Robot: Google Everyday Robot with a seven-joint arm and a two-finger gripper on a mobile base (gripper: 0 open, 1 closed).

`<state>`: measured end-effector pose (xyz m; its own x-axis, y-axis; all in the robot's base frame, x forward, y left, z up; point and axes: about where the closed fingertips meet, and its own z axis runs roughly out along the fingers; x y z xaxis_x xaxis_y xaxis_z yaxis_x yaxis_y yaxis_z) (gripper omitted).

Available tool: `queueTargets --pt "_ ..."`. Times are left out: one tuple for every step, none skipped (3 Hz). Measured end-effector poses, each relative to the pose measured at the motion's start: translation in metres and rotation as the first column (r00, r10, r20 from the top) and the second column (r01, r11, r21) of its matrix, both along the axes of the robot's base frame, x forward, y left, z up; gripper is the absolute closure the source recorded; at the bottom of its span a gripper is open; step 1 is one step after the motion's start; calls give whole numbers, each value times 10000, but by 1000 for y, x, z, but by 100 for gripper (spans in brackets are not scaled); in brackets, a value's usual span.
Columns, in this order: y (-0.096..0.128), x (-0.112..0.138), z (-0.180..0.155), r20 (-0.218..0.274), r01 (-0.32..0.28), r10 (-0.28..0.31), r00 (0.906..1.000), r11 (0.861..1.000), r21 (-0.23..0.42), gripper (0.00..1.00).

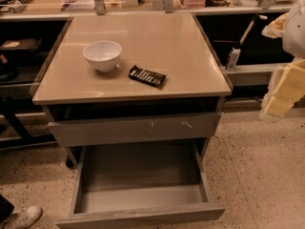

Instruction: Close middle drawer

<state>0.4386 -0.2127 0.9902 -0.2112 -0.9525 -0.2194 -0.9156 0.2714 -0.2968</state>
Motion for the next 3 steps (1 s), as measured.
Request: queueTargets --pt "0 0 0 1 0 0 10000 10000 0 0" --pt "0 0 0 1 0 0 10000 10000 0 19" --pt "0 0 0 2 0 0 10000 10000 0 42"
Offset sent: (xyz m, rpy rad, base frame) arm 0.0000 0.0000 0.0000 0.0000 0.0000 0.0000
